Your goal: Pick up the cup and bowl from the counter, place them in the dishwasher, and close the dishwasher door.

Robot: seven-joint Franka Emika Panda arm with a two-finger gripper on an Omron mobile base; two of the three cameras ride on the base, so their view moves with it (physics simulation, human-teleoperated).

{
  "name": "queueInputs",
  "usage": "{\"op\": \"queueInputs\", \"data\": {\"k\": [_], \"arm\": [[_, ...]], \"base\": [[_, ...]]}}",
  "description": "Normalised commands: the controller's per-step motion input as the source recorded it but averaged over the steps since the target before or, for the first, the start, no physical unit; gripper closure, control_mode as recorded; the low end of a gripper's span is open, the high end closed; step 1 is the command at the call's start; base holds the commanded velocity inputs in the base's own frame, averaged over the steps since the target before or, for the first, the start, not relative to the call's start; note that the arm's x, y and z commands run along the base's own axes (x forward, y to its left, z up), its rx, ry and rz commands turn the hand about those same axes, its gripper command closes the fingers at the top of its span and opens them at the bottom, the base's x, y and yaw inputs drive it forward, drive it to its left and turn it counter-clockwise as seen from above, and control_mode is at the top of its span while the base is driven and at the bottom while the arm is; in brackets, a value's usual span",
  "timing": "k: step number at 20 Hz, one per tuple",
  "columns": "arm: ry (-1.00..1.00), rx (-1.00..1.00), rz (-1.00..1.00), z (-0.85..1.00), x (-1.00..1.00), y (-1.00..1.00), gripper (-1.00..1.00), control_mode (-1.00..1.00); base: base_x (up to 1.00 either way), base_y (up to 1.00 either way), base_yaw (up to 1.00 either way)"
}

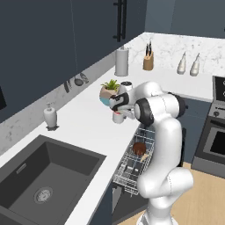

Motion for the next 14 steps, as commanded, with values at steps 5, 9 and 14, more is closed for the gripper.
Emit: {"op": "queueInputs", "data": {"k": [5,9,14], "arm": [[-0.01,0.00,-0.05,0.08,-0.49,-0.19,1.00,-1.00],[-0.10,0.05,-0.08,0.33,-1.00,-0.58,1.00,-1.00],[-0.10,0.15,-0.13,0.28,-1.00,-0.83,1.00,-1.00]], "base": [[0.00,0.00,0.00],[0.00,0.00,0.00],[0.00,0.00,0.00]]}}
